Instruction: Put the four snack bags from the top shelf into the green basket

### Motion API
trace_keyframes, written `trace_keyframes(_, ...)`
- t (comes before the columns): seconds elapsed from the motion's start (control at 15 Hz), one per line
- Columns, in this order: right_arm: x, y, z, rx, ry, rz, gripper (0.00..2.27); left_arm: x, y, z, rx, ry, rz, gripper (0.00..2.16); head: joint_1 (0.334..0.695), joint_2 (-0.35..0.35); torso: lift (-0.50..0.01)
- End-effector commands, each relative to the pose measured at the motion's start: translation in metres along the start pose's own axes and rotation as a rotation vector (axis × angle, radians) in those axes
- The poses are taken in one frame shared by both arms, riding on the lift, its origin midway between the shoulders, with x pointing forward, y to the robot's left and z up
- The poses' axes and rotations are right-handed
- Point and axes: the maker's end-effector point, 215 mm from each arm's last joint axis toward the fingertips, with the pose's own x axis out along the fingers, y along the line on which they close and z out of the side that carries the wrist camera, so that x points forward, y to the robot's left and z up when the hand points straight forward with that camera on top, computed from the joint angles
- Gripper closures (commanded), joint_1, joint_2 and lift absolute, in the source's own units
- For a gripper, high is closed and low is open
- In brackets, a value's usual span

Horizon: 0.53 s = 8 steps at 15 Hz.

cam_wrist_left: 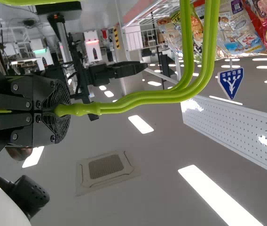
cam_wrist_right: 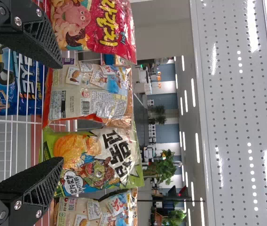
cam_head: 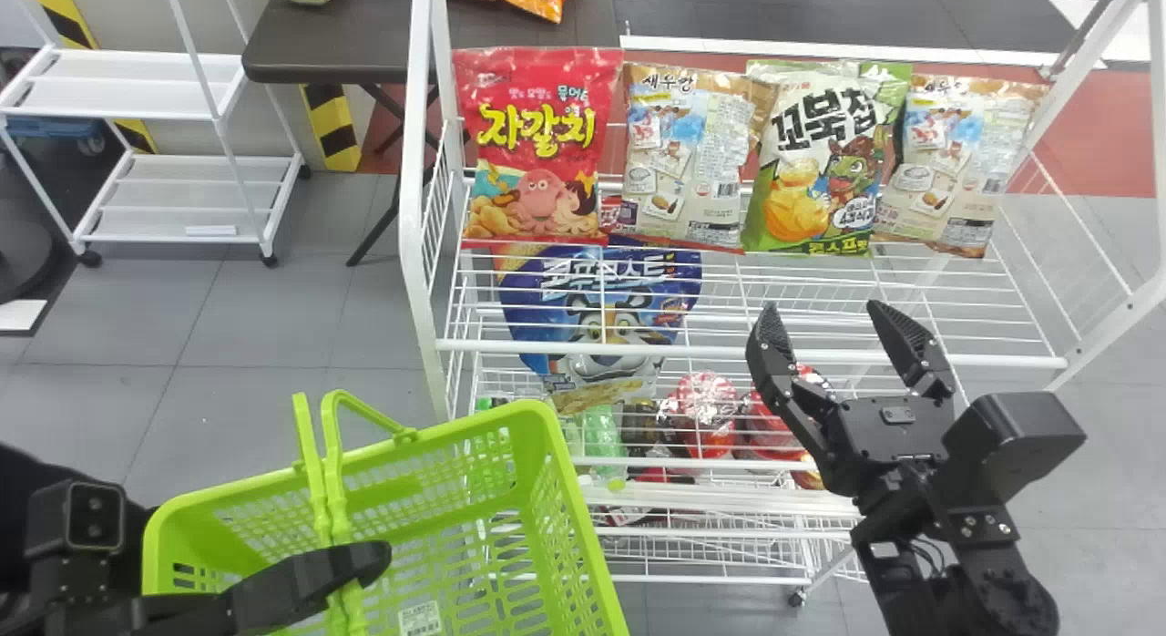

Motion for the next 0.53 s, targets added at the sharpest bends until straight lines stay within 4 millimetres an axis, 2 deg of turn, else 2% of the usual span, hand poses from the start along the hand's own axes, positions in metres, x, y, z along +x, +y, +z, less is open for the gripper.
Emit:
trace_keyframes(0.0,0.0,0.0003,-0.0011,0.003,0.003,0.0,0.12,0.0003,-0.001,0.0004,0.0,0.001,-0.01,2.15,0.695,-0.067,0.0)
trace_keyframes(0.47,0.0086,0.002,-0.0012,-0.001,0.004,0.004,0.13,-0.0017,0.0053,0.0025,-0.016,-0.006,-0.005,2.15,0.695,-0.067,0.0)
